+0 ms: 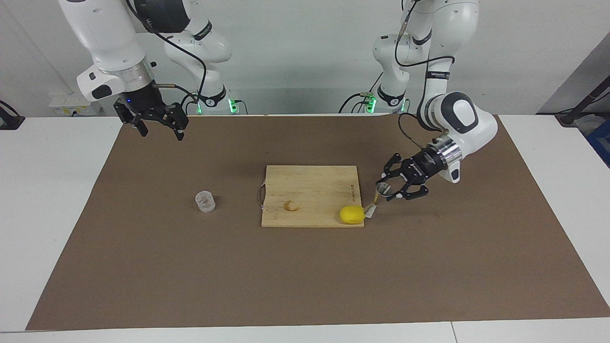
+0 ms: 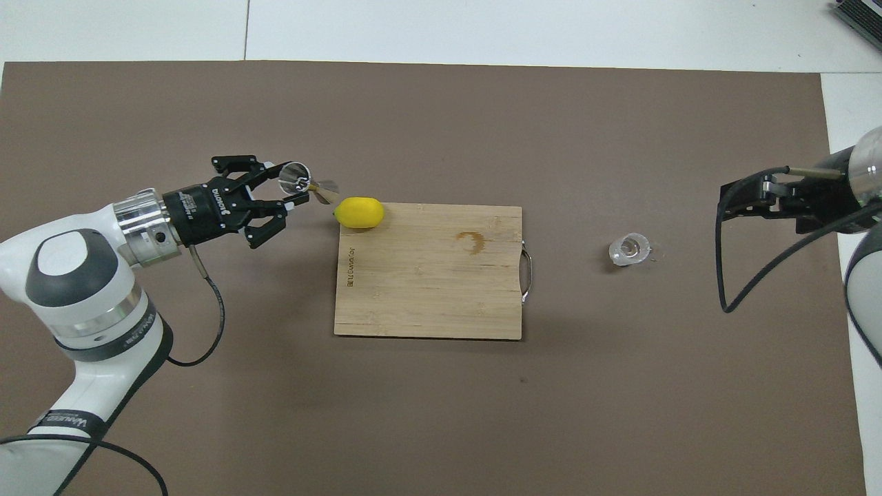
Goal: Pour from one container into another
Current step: 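Carry the metal cup with the left gripper onto the wooden board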
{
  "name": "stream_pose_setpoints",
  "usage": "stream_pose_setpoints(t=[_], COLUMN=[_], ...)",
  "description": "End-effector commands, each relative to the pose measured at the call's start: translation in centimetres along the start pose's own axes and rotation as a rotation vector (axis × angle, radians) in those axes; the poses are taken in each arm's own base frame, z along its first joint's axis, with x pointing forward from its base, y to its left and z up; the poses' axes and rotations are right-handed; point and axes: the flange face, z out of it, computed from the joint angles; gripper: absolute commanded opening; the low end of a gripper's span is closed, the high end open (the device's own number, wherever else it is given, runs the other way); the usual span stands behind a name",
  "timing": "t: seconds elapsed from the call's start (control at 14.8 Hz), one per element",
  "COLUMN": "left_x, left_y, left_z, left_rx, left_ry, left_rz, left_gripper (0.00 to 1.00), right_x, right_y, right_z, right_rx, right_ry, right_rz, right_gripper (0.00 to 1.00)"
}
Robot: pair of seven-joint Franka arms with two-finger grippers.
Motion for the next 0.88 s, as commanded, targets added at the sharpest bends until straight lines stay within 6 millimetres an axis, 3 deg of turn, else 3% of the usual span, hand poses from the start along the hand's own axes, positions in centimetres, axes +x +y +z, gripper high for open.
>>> stream_pose_setpoints(t=[0.0, 0.47, 0.61, 0.81], left_x=[-2.4, -3.6, -3.5, -1.7], left_y=[-2.9, -12.2, -13.6, -14.9], left_z=[3.7, 14.7, 16.9, 20.3], left_rx=[0.036, -0.011, -0.028, -0.027], left_ry=[0.014, 0.098, 0.115, 0.166], left_rz=[-0.014, -0.055, -0.055, -0.046], left_gripper=[0.00, 0.00, 0.00, 0.00], right_x=[0.1, 0.1, 0.1, 0.2], right_y=[0.3, 0.3, 0.3, 1.3], right_z=[-0.2, -0.1, -0.1, 0.0], right_rx=[-0.013, -0.013, -0.013, -0.014], right_ry=[-0.007, -0.008, -0.008, -0.011], right_rz=[0.015, 0.017, 0.015, 0.034], right_gripper=[1.00, 1.00, 1.00, 1.00])
